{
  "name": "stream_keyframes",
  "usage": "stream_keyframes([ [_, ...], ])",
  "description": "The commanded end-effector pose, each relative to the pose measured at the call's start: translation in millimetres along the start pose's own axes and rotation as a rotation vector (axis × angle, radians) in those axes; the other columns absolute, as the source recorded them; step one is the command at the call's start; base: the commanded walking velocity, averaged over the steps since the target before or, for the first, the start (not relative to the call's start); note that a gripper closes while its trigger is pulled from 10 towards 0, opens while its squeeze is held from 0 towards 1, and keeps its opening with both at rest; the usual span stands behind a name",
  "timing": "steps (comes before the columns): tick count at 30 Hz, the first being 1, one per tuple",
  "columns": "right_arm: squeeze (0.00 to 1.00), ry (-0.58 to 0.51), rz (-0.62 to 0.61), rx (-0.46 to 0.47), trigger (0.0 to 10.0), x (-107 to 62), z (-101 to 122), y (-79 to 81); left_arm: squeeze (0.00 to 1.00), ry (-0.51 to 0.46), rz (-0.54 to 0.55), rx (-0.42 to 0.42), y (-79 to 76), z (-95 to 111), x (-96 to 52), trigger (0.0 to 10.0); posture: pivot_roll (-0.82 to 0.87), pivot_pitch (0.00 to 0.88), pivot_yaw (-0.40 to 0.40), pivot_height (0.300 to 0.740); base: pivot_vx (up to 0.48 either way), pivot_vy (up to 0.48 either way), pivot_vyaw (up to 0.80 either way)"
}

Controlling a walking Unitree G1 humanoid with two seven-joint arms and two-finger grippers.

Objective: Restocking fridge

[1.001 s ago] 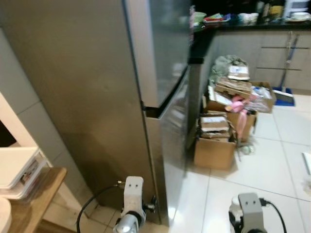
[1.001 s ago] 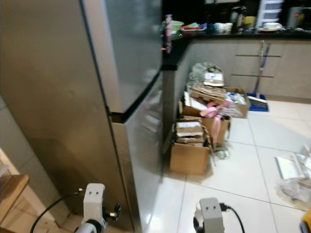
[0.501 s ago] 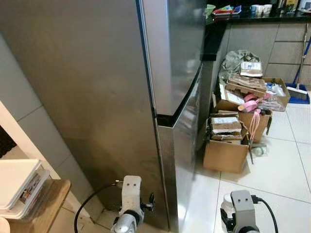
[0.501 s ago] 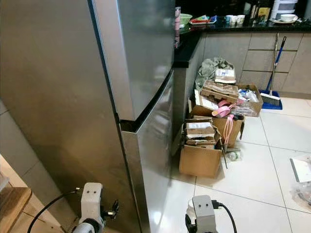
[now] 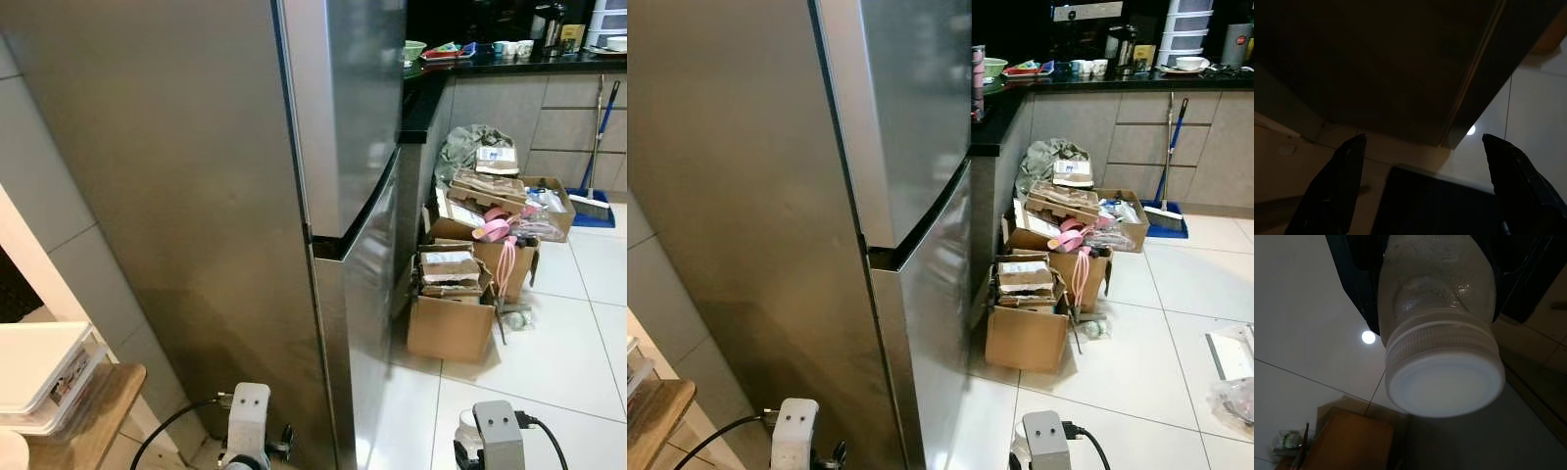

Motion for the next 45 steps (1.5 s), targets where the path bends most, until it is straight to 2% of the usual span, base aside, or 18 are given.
stream_keyframes([
  [1,0.00,-0.014,0.006,0.001,10.0,1.6,5.0,2.1,0.00,0.003,0.004,-0.003,-1.6,-0.8,-0.1,10.0,-0.08,0.078,0.055,0.740,0.000,-0.480,0.00],
  [7,0.00,-0.023,0.008,-0.003,10.0,1.9,7.1,2.8,0.00,-0.045,0.029,0.029,0.6,6.8,0.1,10.0,-0.08,0.084,0.051,0.740,0.000,0.000,0.00],
  [10,0.00,-0.024,0.006,-0.005,10.0,1.0,6.3,0.3,0.00,-0.121,0.060,-0.001,4.6,19.0,-0.6,10.0,-0.08,0.087,0.047,0.740,0.000,0.000,0.00],
  [18,0.00,-0.026,-0.001,-0.007,10.0,0.7,6.3,-2.4,0.00,-0.182,0.069,-0.029,13.0,36.1,-0.4,10.0,-0.08,0.083,0.050,0.740,0.000,0.000,0.00],
  [19,0.00,-0.028,-0.002,-0.006,10.0,1.1,7.2,-2.7,0.00,-0.197,0.048,-0.015,14.6,41.7,0.0,5.8,-0.08,0.083,0.048,0.740,0.000,0.000,0.00],
  [20,0.00,-0.028,-0.002,-0.006,10.0,1.1,7.2,-2.7,0.00,-0.197,0.048,-0.015,14.6,41.7,0.0,5.8,-0.08,0.083,0.048,0.740,0.000,0.000,0.00],
  [21,0.00,-0.029,-0.002,-0.006,10.0,1.4,7.8,-3.2,0.00,-0.214,0.017,-0.012,14.5,46.7,0.2,1.6,-0.08,0.082,0.045,0.740,0.000,0.000,0.00],
  [22,0.00,-0.028,-0.001,-0.008,10.0,1.7,7.9,-3.5,0.00,-0.223,-0.018,0.010,15.9,51.7,-0.1,0.0,-0.08,0.083,0.043,0.740,0.000,0.000,0.00],
  [29,0.00,-0.025,-0.005,-0.008,10.0,1.9,7.5,-4.9,0.00,-0.242,-0.122,0.022,22.8,62.8,-4.5,0.0,-0.08,0.081,0.054,0.740,0.000,0.000,0.00],
  [30,0.00,-0.025,-0.008,-0.006,10.0,1.8,7.3,-5.3,0.00,-0.246,-0.170,0.007,19.9,63.9,-6.7,0.0,-0.08,0.078,0.055,0.740,0.000,0.000,0.00],
  [34,0.00,-0.023,-0.010,-0.006,10.0,1.7,6.7,-5.7,0.00,-0.252,-0.242,-0.002,14.0,64.5,-10.3,0.0,-0.09,0.076,0.055,0.740,0.000,0.000,0.00],
  [40,0.00,-0.026,-0.010,-0.012,10.0,2.5,8.5,-6.6,0.00,-0.285,-0.414,-0.061,-5.1,66.4,-19.7,0.0,-0.10,0.070,0.051,0.740,0.000,0.000,0.00],
  [45,0.00,-0.031,-0.008,-0.017,10.0,3.5,11.0,-6.7,0.00,-0.290,-0.452,-0.051,-12.1,65.9,-21.5,0.0,-0.10,0.062,0.049,0.740,0.000,0.000,0.00],
])
Point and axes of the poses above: a point about 5 cm out from each wrist's last joint towards the gripper, its own x axis pointing out of the wrist towards the gripper, its own z axis along the axis of the wrist's last joint, y = z × x, the point moved 3 cm from there along x, pointing out of the wrist towards the gripper, and after that the axes turned 13 degrees about -x, right-handed, at the moved point
